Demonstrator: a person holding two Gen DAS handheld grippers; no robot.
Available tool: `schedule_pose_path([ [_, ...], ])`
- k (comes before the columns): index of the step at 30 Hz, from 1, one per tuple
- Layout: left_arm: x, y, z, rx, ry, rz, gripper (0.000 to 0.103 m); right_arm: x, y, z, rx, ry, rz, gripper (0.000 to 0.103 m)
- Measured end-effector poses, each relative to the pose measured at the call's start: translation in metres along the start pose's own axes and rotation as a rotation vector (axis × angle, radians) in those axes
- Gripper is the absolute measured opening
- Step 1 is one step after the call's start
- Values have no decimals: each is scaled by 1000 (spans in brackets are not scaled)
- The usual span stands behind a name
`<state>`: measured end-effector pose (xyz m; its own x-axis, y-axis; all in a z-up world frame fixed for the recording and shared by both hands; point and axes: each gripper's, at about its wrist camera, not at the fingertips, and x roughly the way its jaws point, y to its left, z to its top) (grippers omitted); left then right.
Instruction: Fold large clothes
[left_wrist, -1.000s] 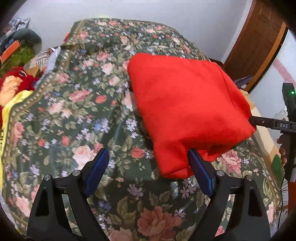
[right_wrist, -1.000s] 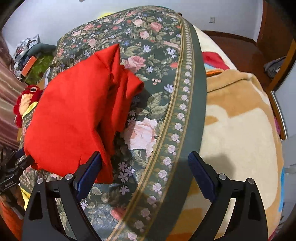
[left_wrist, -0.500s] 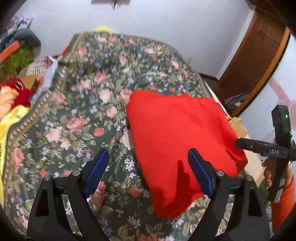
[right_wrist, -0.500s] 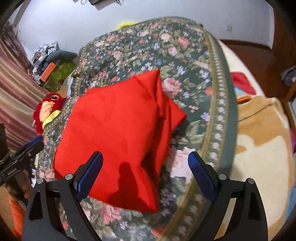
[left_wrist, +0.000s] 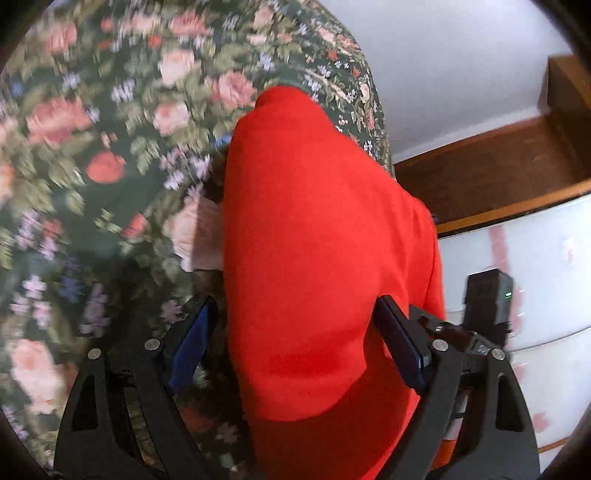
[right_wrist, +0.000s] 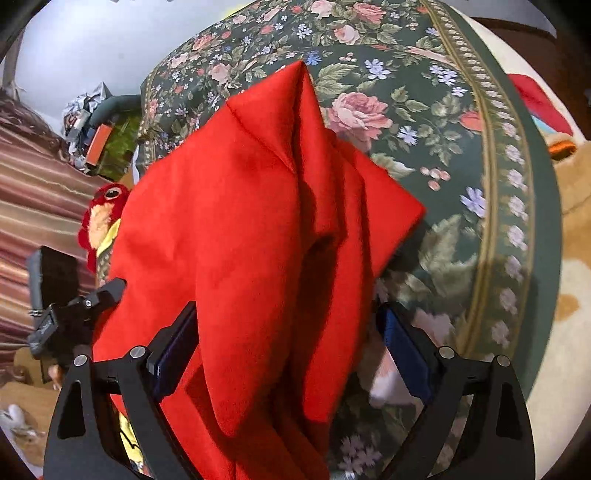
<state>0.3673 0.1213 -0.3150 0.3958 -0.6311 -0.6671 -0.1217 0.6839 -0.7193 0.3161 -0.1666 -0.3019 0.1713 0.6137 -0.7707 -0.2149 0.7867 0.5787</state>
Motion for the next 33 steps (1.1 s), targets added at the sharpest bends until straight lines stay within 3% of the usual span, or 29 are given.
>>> schedule_pose_path([
  [6, 11, 6, 6, -43, 29, -80, 83, 8, 1, 6, 48, 16, 66, 94],
  [9, 12, 0, 8, -30, 31, -77, 76, 6, -1, 4, 71, 19, 88, 86],
  [11, 8, -8, 8, 25, 10, -52, 59, 3, 0, 3, 75, 14, 96, 67],
  [12, 7, -12, 9, 52, -1, -35, 57, 1, 2, 2, 79, 13, 101, 61],
  [14, 1, -21, 7, 95, -21, -17, 47, -3, 6, 2, 84, 19, 122, 36],
  [16, -7, -28, 6, 131, -34, -15, 42, -11, 15, 0, 77, 20, 150, 27],
  [23, -70, -44, 4, 210, -135, -24, 39, -30, 76, 7, -14, -53, 134, 25],
  [33, -180, -28, 58, 272, -305, 1, 39, -12, 190, 52, -192, -151, 156, 25],
])
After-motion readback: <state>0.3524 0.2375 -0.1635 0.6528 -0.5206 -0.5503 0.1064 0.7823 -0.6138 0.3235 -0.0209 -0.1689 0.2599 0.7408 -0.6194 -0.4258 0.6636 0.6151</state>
